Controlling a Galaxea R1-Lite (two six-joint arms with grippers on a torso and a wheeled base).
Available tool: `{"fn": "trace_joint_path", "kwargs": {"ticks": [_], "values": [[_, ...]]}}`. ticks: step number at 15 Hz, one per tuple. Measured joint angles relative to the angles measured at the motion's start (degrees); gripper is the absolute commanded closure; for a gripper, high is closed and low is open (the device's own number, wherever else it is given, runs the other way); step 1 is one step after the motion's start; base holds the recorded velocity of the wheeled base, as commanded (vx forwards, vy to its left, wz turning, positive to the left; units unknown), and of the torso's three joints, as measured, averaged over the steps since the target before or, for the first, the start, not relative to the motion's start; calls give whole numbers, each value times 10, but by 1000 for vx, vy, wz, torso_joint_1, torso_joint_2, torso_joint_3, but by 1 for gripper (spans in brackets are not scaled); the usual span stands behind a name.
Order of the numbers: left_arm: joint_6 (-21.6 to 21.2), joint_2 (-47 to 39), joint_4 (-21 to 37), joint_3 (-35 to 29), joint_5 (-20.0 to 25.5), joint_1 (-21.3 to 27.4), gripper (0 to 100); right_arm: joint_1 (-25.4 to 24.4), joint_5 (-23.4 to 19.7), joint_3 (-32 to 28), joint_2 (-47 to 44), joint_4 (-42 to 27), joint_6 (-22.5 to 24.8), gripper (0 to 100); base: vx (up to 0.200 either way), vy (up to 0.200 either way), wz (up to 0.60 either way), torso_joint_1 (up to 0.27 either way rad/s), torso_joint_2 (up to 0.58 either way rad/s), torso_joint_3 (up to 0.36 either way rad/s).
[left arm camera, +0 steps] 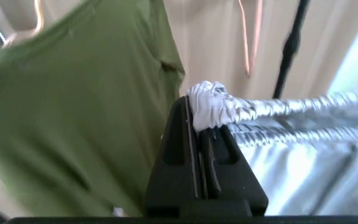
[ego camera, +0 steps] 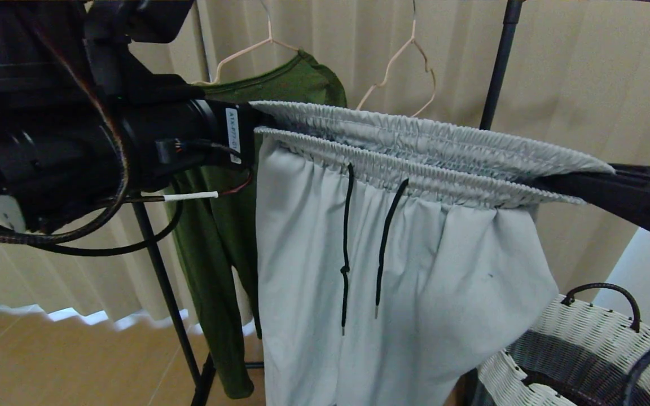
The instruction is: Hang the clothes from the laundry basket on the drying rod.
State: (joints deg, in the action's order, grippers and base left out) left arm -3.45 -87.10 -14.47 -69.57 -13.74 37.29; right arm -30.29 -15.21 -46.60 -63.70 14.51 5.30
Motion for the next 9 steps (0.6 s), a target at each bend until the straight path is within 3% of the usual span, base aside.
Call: {"fn": "trace_joint_path", "kwargs": {"ticks": [2, 3, 9], "values": [[1, -28, -14, -19, -2, -1, 100, -1, -65, 30, 41, -11, 0, 100, 0, 0, 0, 0, 0, 0], [1, -38, -15, -27, -2, -1, 100, -1, -78, 43, 55, -12, 0, 100, 0, 0, 0, 0, 0, 0], [2, -58, -14, -32, -3, -1, 100, 4, -74, 56, 70, -5, 4, 100, 0, 0, 0, 0, 0, 0]]}}
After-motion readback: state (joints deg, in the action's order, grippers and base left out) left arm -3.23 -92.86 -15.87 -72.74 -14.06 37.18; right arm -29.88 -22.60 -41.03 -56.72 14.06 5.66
